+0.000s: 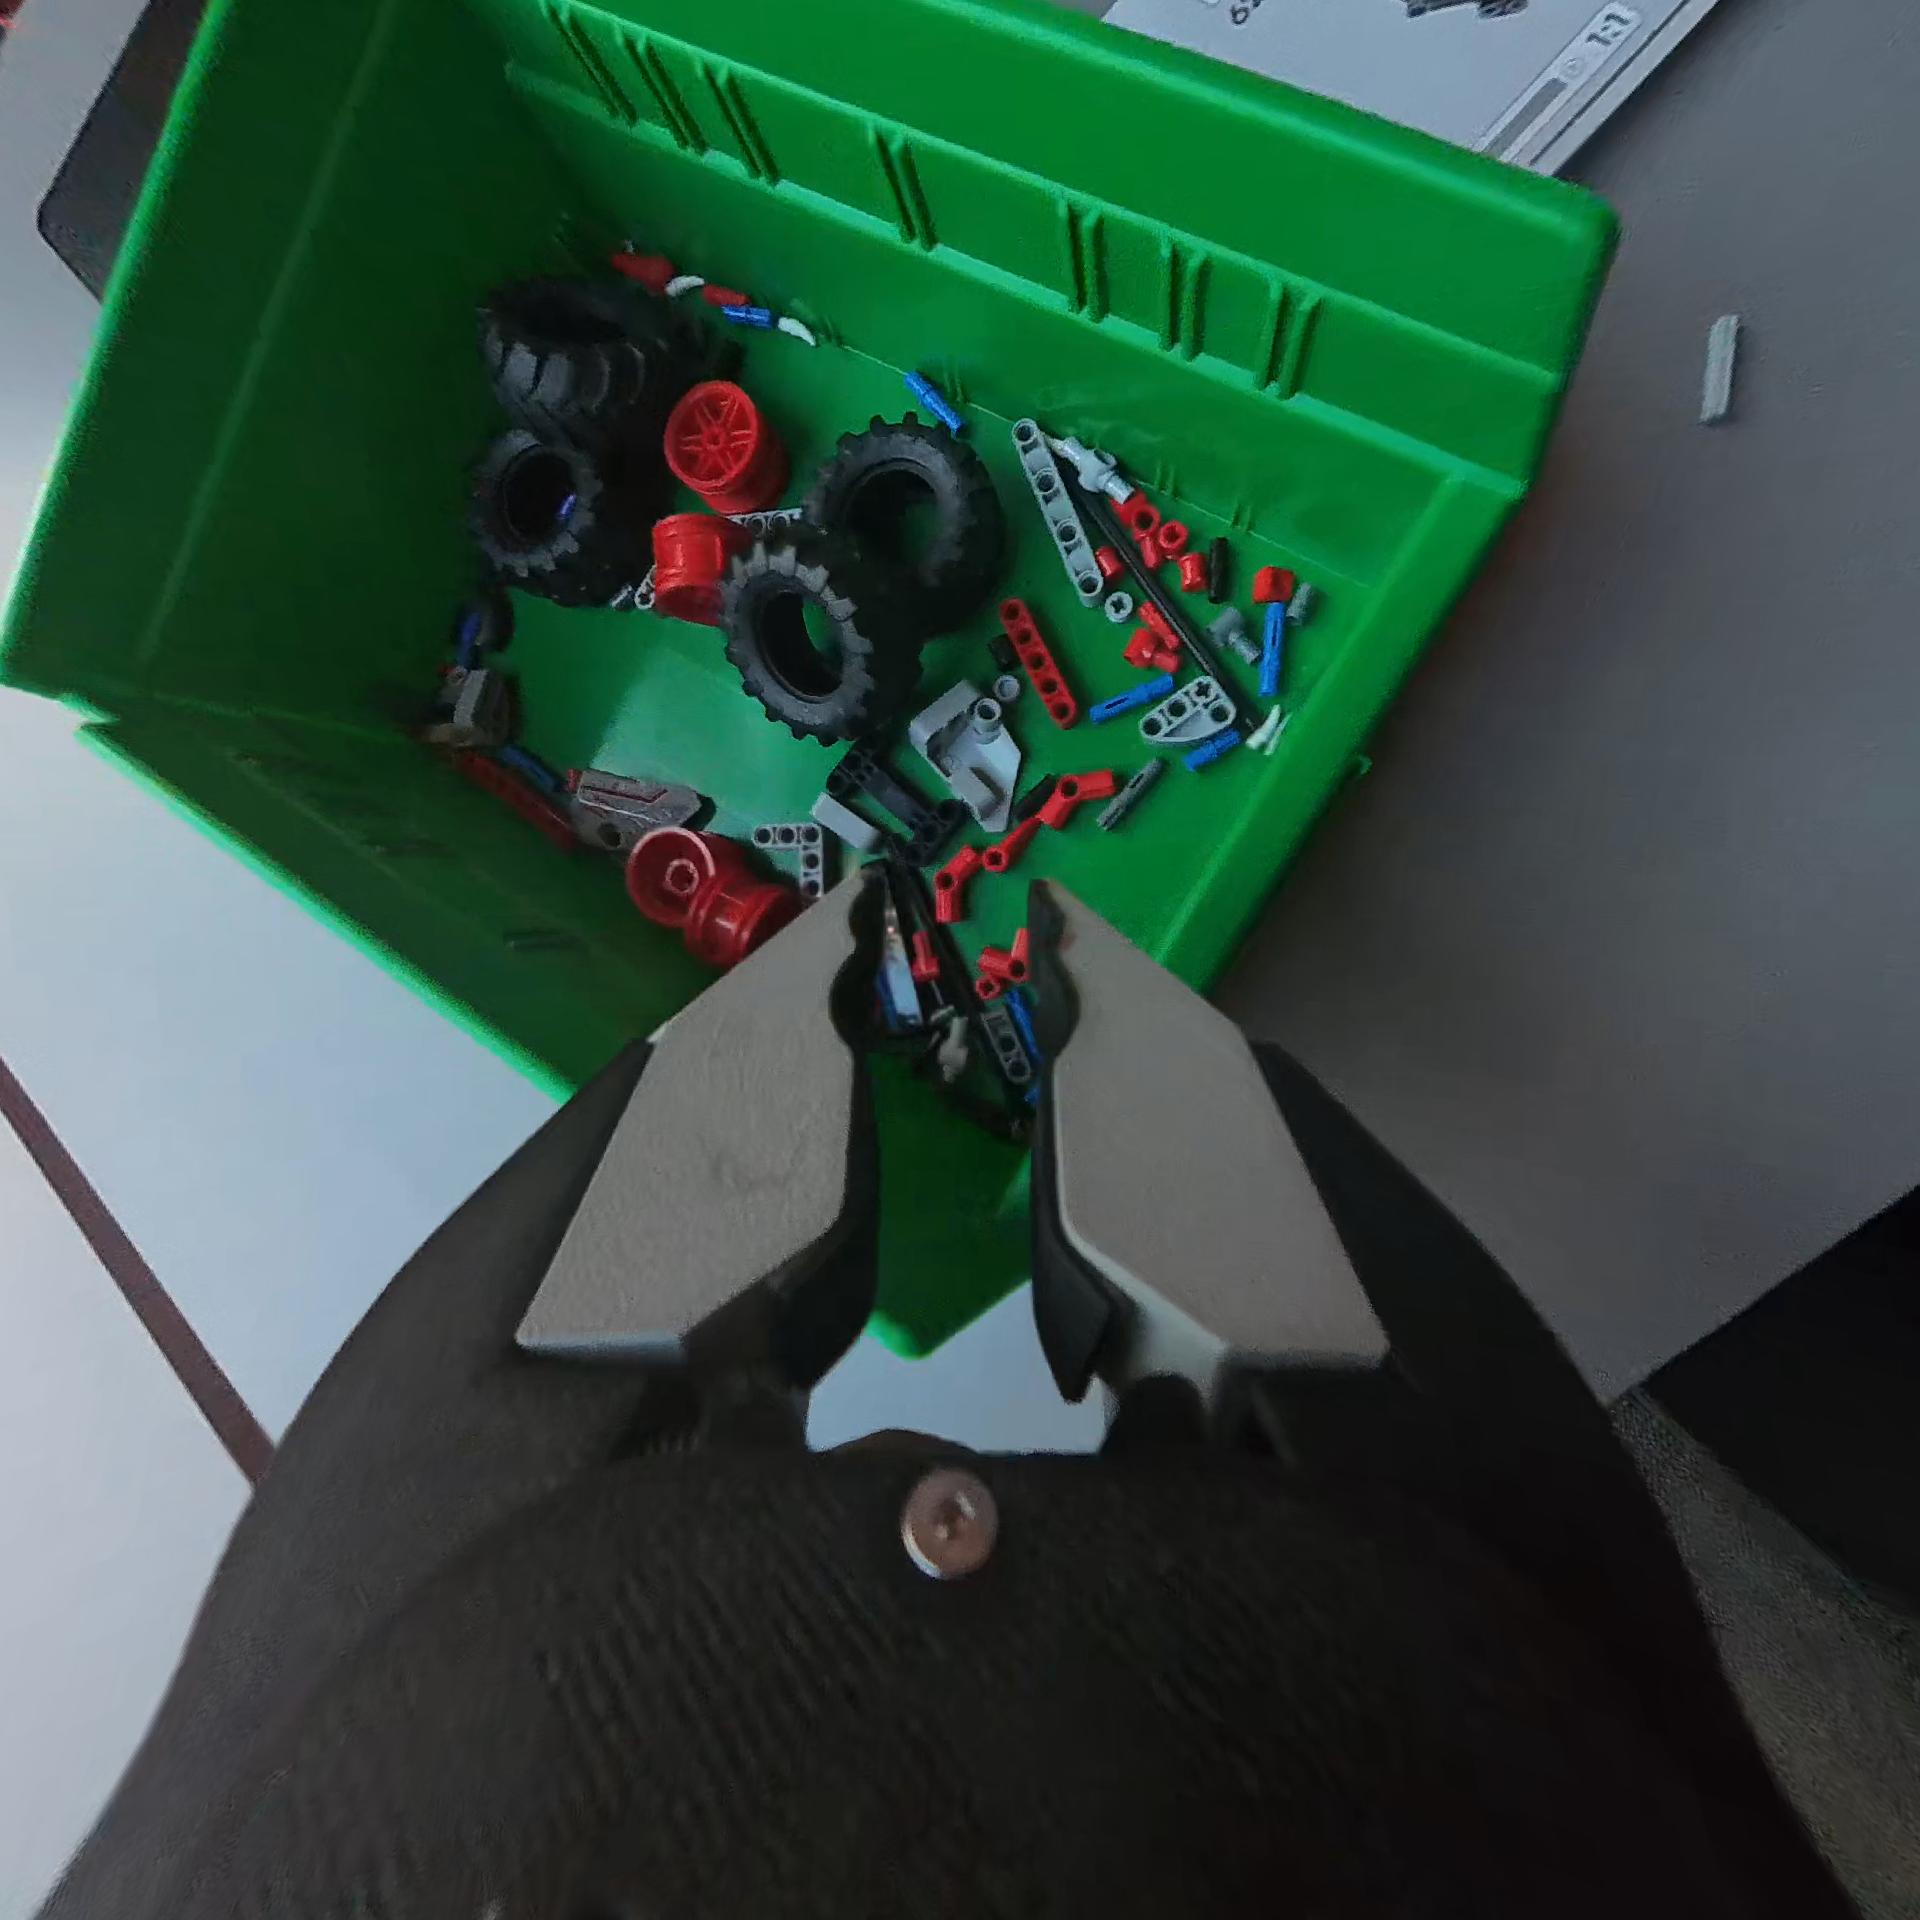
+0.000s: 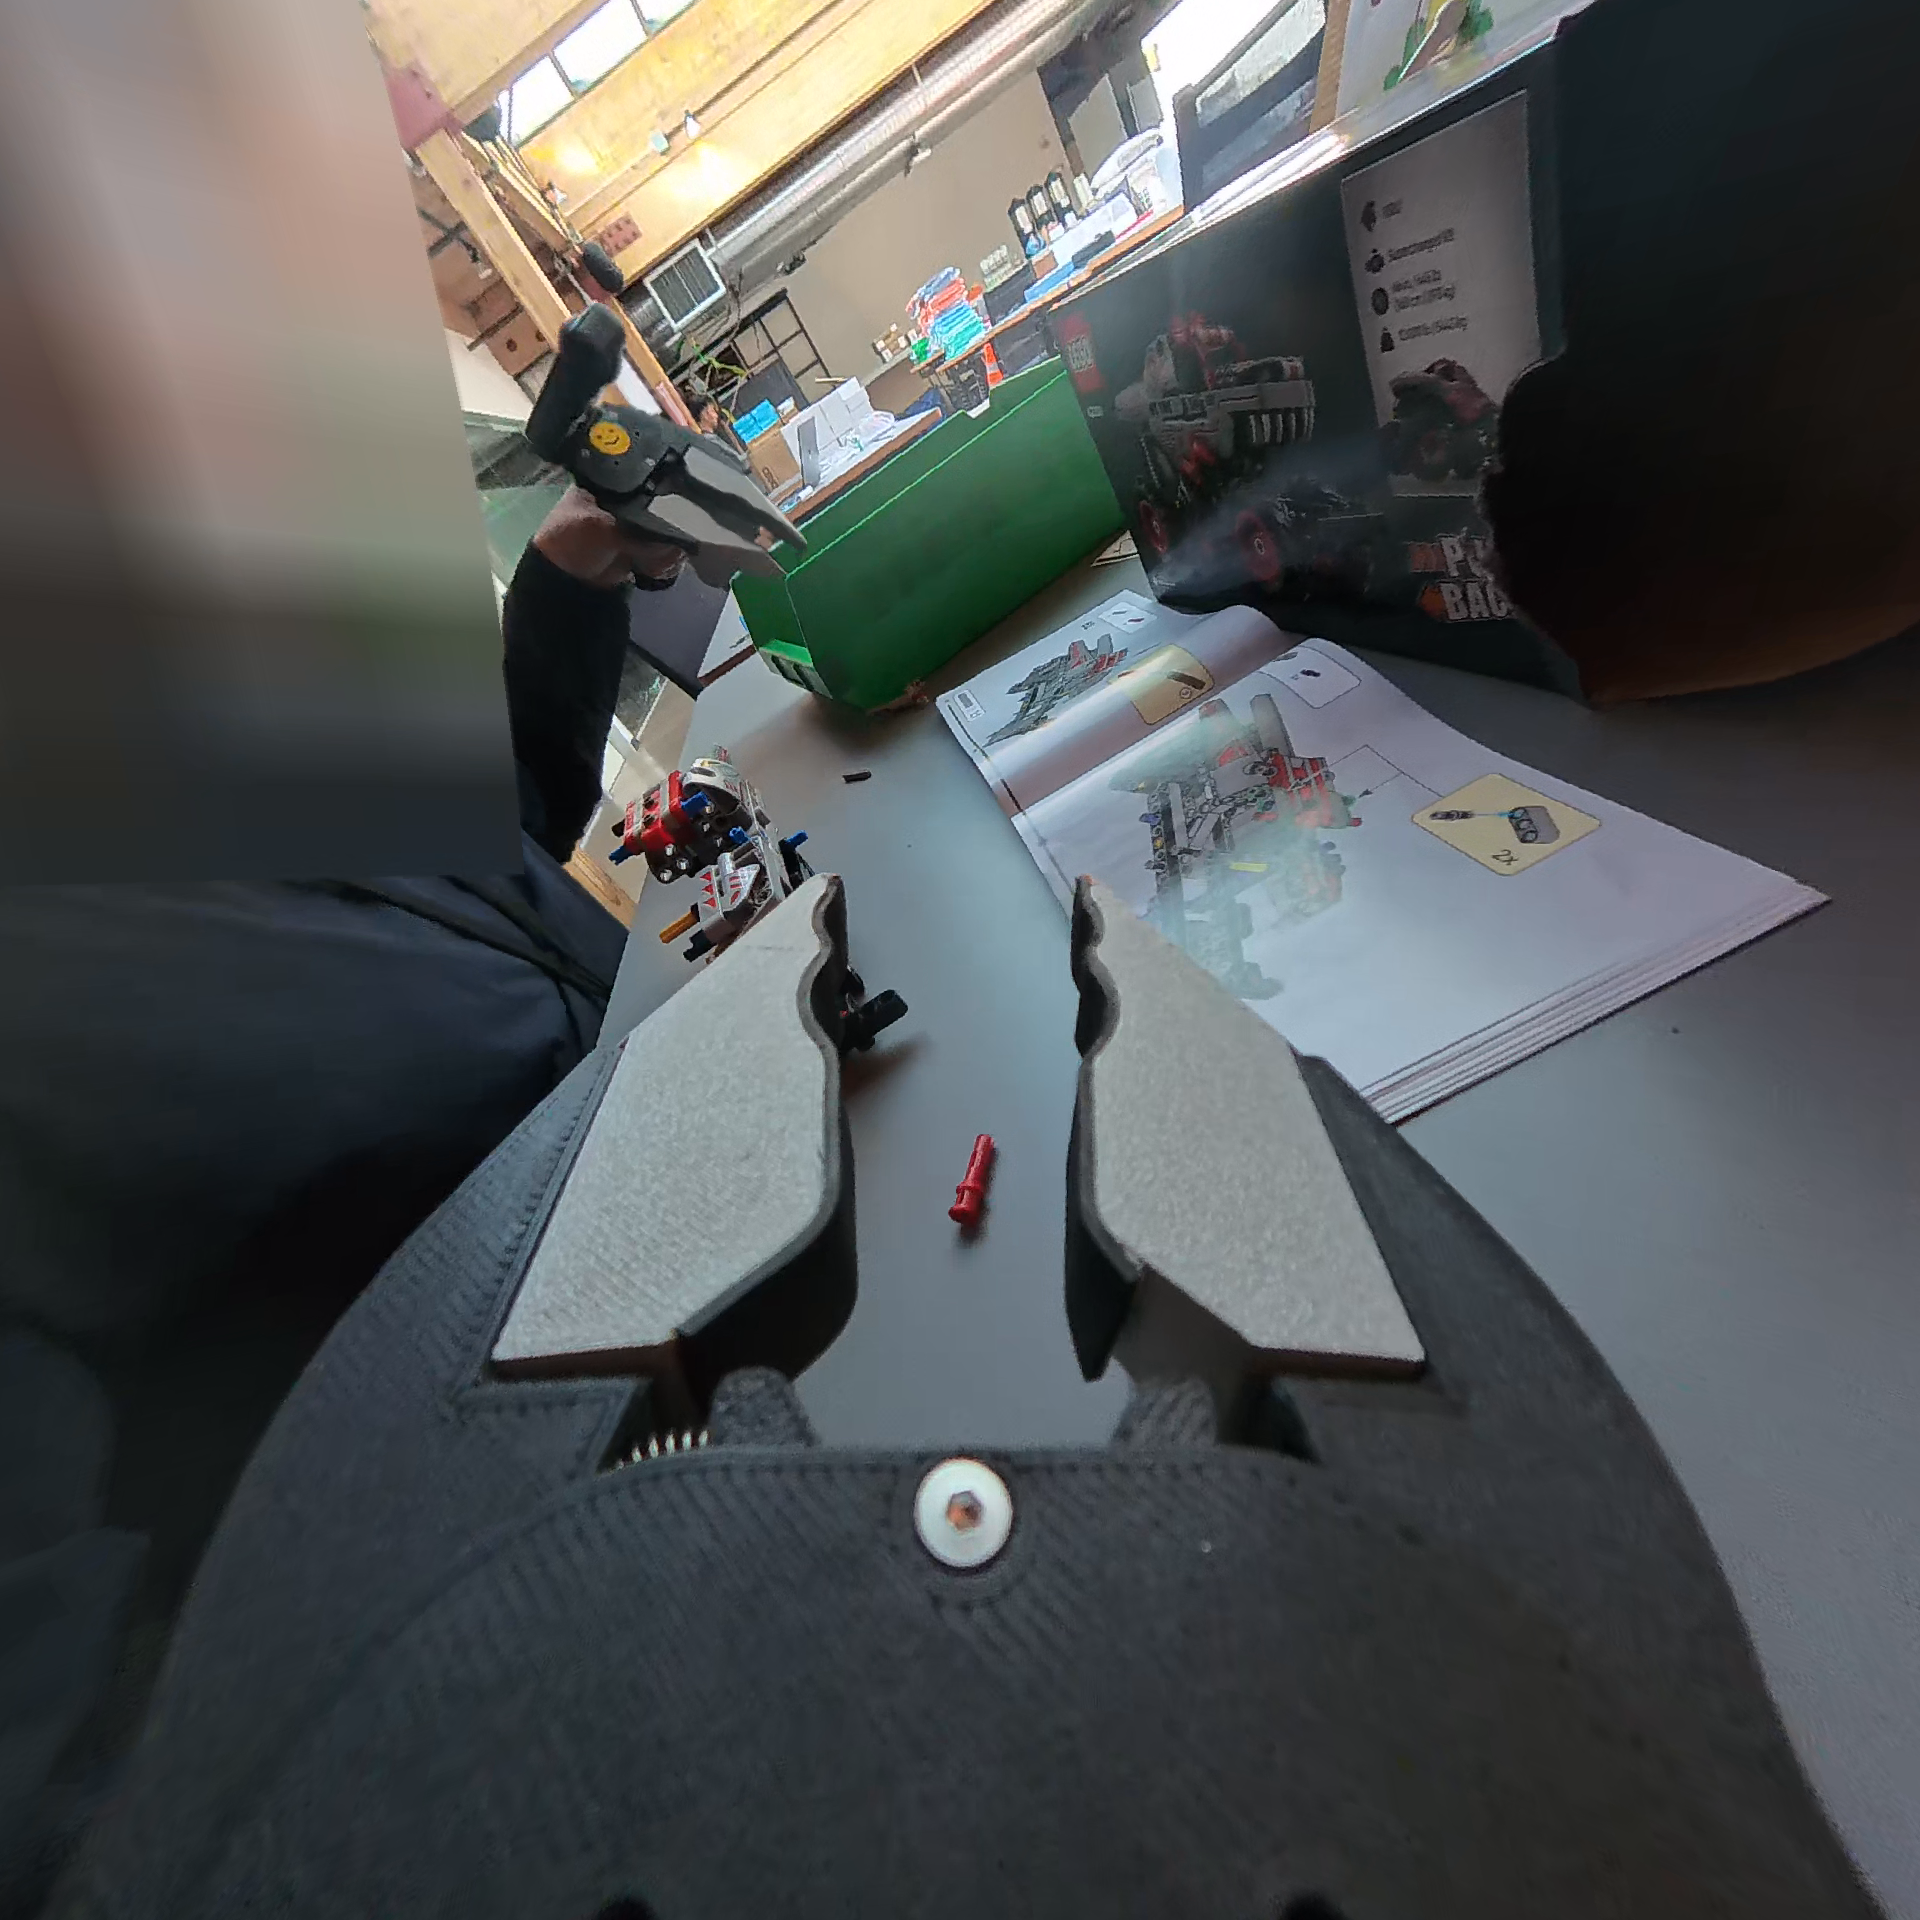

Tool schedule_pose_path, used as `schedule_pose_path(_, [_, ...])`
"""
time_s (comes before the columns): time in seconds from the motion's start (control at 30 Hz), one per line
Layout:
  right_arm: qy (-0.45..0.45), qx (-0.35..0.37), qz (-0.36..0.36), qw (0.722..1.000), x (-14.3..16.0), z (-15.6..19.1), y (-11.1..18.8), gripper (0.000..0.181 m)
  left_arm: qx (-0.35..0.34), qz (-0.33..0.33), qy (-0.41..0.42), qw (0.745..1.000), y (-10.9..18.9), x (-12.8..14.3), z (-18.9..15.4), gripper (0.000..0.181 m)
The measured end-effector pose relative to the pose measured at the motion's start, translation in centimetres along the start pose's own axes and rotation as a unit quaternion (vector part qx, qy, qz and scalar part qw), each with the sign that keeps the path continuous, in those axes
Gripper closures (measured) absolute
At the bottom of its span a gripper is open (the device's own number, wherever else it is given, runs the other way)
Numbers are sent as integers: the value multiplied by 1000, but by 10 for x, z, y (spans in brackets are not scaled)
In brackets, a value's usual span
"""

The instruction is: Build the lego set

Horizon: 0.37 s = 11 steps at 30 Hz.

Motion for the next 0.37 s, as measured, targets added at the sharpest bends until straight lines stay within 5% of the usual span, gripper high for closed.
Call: schedule_pose_path(0.37, [-7, 8, -10, 1000, -1, -3, 1, 141, 24, 233, -55, 971, -61, -13, 37, 173])
Point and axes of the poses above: each gripper's, where its closed fingertips meet, y back along the fingers, x out of its underside, z = x × y across the jaws, the point moved 10 cm from there along y, back along the fingers, and after that the axes turned 1 degree about x, right-handed, at the moved point
